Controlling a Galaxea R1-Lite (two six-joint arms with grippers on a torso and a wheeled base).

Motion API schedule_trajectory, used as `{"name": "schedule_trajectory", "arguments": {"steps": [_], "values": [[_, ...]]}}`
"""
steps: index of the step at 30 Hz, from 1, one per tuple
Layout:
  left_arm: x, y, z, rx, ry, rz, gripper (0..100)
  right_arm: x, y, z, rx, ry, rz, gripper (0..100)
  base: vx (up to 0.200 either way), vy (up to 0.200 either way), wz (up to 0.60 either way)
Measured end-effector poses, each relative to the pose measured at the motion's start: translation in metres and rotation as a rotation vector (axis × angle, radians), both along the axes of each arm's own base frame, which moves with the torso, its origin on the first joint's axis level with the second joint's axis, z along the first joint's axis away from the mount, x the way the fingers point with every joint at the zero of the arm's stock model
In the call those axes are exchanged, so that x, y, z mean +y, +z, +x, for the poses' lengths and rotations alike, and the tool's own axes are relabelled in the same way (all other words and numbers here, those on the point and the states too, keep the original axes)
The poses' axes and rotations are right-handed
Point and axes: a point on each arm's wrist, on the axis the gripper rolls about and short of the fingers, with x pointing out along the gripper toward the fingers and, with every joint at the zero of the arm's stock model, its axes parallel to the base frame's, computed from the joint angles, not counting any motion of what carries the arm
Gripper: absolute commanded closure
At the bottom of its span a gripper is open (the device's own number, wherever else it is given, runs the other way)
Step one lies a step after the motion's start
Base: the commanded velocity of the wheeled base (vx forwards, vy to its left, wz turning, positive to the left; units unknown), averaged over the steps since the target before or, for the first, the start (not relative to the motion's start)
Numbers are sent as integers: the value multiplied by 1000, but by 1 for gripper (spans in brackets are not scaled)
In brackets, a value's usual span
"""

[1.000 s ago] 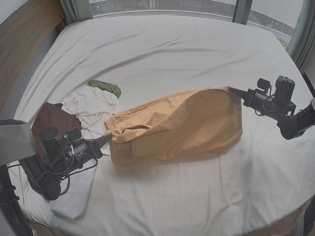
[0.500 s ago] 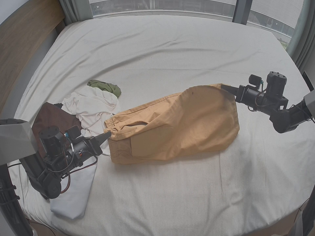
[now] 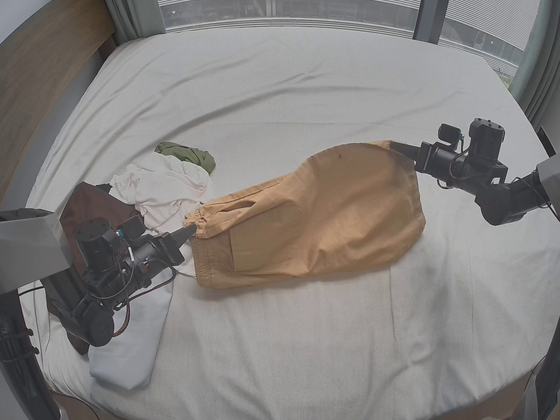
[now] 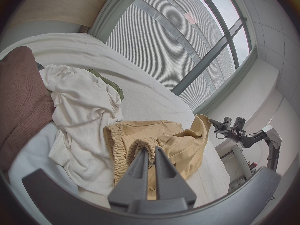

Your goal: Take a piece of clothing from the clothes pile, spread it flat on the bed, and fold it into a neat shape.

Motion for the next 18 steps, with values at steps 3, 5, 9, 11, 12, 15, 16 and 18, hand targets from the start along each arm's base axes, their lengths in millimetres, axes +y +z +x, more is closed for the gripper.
{"name": "schedule_trajectory", "arguments": {"steps": [3,5,9,11,12,15,16,18], "values": [[-1,-2,3,0,7,0,100,-1,0,4,3,-8,0,100,0,0,0],[-1,-2,5,-4,19,-1,100,-1,1,8,-3,-12,0,100,0,0,0],[-1,-2,13,-18,54,-3,100,0,0,14,-11,-15,1,100,0,0,0],[-2,-3,17,-20,70,-6,100,0,-1,17,-11,-19,1,100,0,0,0],[-2,-3,18,-20,76,-6,100,0,-2,18,-11,-25,1,100,0,0,0],[-2,-4,21,-19,85,-7,100,0,-4,22,-11,-36,1,100,0,0,0],[-2,-5,22,-19,86,-7,100,0,-5,23,-11,-37,1,100,0,0,0],[-2,-5,23,-20,87,-6,100,-1,-6,24,-11,-39,1,100,0,0,0]]}}
